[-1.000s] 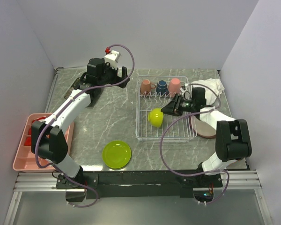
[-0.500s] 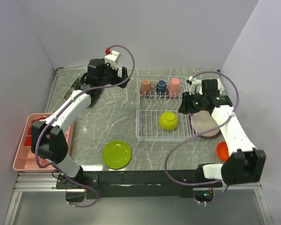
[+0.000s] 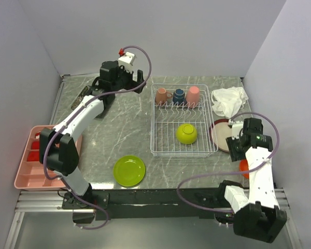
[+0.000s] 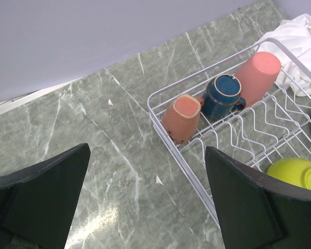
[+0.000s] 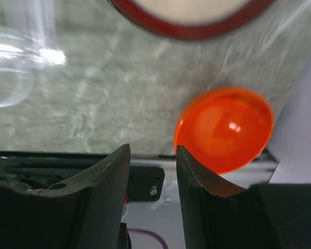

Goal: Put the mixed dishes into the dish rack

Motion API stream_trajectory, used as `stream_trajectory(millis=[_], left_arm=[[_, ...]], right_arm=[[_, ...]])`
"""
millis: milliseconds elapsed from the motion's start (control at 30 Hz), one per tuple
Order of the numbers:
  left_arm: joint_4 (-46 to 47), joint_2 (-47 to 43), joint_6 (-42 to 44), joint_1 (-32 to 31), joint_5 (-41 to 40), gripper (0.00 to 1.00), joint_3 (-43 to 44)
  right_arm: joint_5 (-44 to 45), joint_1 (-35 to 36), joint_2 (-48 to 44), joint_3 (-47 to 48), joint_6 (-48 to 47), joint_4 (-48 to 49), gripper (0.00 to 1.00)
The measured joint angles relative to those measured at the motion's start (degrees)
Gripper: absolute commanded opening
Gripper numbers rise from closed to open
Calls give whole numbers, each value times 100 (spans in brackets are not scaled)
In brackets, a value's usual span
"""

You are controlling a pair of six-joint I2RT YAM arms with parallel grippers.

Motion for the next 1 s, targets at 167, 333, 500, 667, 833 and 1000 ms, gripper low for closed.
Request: stream_trajectory(millis=[167, 333, 500, 667, 833, 1000], left_arm=[[-105, 387, -11, -15, 46, 100, 435], [-415, 745, 26, -55, 48, 100, 1049], [-704, 1034, 76, -68, 42, 99, 1600], [-798, 1167, 192, -173, -22, 99, 1751], [-826, 1261, 313, -382, -22, 99, 1781], [-828, 1290, 337, -455, -22, 100, 1781]], right_arm=[[107, -649, 275, -634, -208, 105, 48], [210, -833, 603, -800, -334, 348, 47], [282, -1062, 848, -872, -492, 651, 45], [323, -1344, 1150, -890, -651, 778, 31], [273, -1445, 1346, -890, -741, 765, 19], [205, -1447, 1486, -868, -734, 680, 6]])
